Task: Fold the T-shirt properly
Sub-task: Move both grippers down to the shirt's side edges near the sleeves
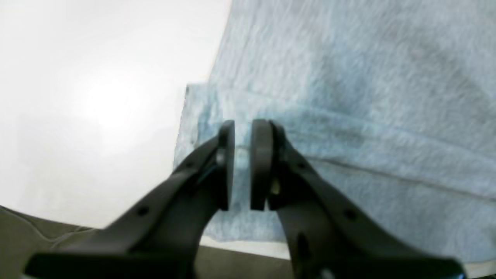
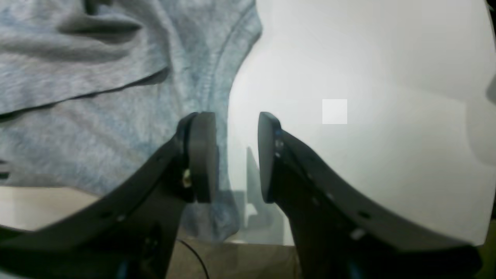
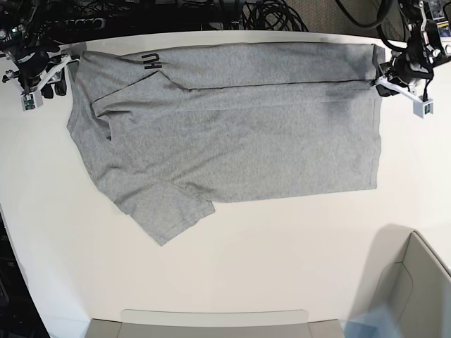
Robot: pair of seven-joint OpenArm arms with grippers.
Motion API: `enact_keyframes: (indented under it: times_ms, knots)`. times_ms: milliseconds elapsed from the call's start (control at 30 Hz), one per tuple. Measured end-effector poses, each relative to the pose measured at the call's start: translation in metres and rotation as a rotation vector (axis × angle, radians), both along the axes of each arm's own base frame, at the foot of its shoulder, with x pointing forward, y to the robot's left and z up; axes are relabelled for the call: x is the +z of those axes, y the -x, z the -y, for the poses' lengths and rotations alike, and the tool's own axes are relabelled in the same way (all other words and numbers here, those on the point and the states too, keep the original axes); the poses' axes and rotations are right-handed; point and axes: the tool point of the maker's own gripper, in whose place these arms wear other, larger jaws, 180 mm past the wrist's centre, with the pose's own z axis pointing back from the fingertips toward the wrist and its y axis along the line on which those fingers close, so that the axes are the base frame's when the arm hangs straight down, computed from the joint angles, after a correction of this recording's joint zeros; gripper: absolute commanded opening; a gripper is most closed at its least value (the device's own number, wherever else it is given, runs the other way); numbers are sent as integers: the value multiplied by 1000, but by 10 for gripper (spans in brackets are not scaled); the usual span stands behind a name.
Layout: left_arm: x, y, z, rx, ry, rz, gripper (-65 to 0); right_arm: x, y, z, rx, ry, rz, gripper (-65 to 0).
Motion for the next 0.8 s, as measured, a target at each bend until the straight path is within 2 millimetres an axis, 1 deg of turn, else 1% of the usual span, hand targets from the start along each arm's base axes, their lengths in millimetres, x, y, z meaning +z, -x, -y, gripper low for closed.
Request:
enact_keyframes:
  times_ms: [100,167,233,300,367,433,500,567,667,733,800]
  knots:
    - [2,-5,0,-3,2,7,-561,9,-14,-1,3,-7,54,-459]
    - [5,-10,-1,-1,1,21,-561,10,-17,-1,2,-4,54,-459]
    - [11,-12,-8,21,-3,41,-561,12,-20,-1,2,-3,61,-459]
    - [18,-12,-22,57,-26,64,-561,15,-25,0,2,-2,78,-459]
    - [23,-10,-34,88,-49,71,-561,16,-26,0,4,0,79,-459]
    - [28,-9,-41,111,-57,86,-561,15,-26,0,3,-1,78,-459]
    - [33,-15,-45,122,-62,109,-561,19,-31,1,3,4,91,-459]
    - [39,-24,-46,126,-62,139,-561,22,-36,-1,12,2,107,-459]
    - [49,-39,-43,121,-51,191,-561,17,-38,-13,39,-17,99,-459]
    - [53,-44,-39,116,-48,213,-561,17,-39,-15,43,-23,99,-459]
    - [53,-43,-34,120,-43,219,-561,18,-39,-15,43,-19,102,-459]
